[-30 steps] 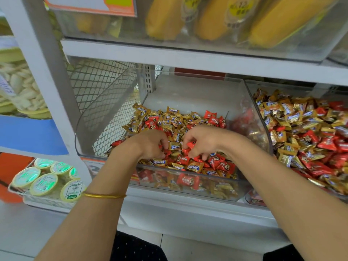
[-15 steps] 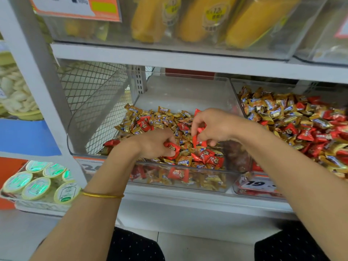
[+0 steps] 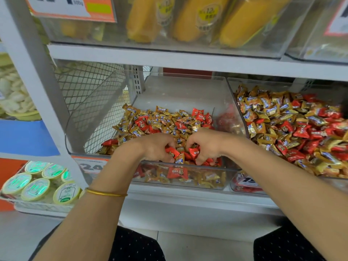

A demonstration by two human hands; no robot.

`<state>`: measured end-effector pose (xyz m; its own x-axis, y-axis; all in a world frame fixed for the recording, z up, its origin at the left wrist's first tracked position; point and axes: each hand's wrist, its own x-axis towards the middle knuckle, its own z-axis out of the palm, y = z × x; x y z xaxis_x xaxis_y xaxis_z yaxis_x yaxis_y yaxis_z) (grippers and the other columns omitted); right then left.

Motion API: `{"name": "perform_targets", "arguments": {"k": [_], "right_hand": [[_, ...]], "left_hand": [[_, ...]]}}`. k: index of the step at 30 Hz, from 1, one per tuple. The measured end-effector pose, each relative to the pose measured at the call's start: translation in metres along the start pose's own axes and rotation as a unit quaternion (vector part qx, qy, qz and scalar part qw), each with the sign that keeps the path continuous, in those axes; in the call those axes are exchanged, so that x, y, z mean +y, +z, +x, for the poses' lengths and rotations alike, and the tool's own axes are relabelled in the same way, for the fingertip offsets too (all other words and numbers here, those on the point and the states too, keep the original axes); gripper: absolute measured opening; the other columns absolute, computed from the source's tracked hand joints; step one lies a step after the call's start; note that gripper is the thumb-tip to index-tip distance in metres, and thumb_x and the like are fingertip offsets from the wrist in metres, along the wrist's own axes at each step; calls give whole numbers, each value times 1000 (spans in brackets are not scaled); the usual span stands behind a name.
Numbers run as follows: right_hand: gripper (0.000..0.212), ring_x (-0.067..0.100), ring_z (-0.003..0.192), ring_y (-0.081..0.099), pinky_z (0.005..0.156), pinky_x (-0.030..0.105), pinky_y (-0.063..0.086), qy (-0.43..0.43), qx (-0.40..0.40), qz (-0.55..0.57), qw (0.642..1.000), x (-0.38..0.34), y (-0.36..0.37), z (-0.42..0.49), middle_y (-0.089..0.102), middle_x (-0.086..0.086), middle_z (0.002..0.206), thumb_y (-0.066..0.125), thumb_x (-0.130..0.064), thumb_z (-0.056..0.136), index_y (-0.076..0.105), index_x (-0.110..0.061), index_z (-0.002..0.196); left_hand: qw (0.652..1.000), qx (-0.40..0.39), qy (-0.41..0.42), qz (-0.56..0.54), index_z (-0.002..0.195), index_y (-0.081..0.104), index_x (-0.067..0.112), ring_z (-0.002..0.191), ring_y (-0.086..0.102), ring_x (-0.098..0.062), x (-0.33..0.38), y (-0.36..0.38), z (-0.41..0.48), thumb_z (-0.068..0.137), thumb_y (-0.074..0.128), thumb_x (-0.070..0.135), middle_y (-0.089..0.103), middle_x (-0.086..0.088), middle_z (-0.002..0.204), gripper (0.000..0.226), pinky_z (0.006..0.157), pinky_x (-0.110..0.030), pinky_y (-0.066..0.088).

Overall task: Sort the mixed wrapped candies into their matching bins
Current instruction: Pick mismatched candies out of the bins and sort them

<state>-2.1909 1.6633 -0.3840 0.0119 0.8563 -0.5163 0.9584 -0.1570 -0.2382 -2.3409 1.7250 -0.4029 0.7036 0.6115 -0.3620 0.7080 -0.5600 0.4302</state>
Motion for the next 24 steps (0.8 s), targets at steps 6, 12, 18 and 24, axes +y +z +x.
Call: {"name": "perform_targets", "arguments": {"k": [6,12,18,24], "right_hand": [[17,17,54,61,46,20,49,-11,87,45,995,3,-1,0,59,8,96,64,6,83,69,-8,92],[25,16,59,58,46,20,51,-23,82,129,988,2,-6,-5,59,12,112,63,6,83,66,-12,100],[68,31,111,57,82,37,56,-57,11,52,997,4,4,6,35,7,147,64,1,85,41,-29,141],[56,30,100,55,64,30,58,-83,6,86,993,-3,8,6,33,4,120,66,-5,85,50,-25,135]], "left_hand": [[997,62,19,-50,113,52,15,101,49,-18,-6,-1,-2,86,65,21,50,0,107,30,78,-27,38],[992,72,56,-92,130,51,23,125,42,-12,4,-5,-6,88,63,24,47,5,137,43,97,-22,31],[987,116,2,-108,136,45,18,130,40,-19,-4,-11,-8,90,61,23,41,-2,145,49,100,-26,31],[986,121,2,-114,133,49,15,118,52,-28,-5,-10,-13,89,62,22,52,-12,131,46,86,-28,39]]}}
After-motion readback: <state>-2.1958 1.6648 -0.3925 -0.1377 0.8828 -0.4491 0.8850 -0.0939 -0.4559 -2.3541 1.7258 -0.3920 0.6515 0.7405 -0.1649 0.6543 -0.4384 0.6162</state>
